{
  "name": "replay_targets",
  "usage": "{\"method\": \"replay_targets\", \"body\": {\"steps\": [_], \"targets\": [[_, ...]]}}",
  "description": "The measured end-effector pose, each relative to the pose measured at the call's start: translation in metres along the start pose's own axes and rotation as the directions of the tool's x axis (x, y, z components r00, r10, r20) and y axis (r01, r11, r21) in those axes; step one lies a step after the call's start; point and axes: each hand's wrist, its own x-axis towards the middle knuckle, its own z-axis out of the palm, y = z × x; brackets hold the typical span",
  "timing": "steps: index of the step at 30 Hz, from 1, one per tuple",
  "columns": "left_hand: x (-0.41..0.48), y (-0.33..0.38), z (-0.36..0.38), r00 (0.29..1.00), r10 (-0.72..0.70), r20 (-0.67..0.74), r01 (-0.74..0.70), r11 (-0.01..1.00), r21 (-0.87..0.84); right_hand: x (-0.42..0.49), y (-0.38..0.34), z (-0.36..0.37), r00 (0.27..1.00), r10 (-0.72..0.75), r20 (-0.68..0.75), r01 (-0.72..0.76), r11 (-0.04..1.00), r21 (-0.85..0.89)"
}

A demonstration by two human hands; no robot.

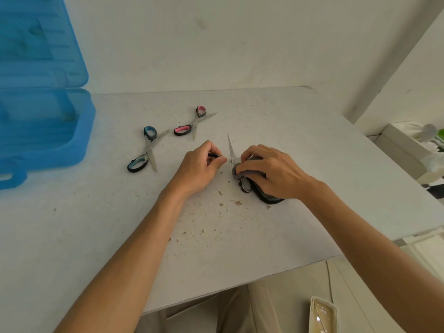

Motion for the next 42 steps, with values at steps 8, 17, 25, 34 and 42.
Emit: {"method": "replay_targets", "body": {"steps": [8,17,25,34,42], "targets": [[-0.001,-0.001,-0.003,1.0,0.014,0.002,-0.014,1.0,-0.009,0.004,-0.008,-0.003,1.0,-0.001,0.013,0.002,0.998,-0.061],[0.0,-0.001,-0.002,1.0,0.012,0.007,-0.012,1.0,-0.022,-0.017,-0.009,-0.003,0.998,-0.064,0.008,0.064,0.996,-0.058],[-0.001,-0.002,-0.001,1.0,0.017,0.007,-0.017,0.999,-0.03,-0.018,-0.01,0.011,0.977,0.101,-0.19,-0.098,0.995,0.025],[0.001,-0.002,0.0,1.0,0.01,-0.018,-0.011,1.0,-0.002,-0.037,-0.015,0.014,0.987,0.056,-0.152,-0.042,0.995,0.093],[0.0,-0.001,-0.001,1.0,0.01,-0.018,-0.01,1.0,-0.013,-0.028,-0.018,0.007,0.889,0.325,-0.321,-0.25,0.934,0.254]]}}
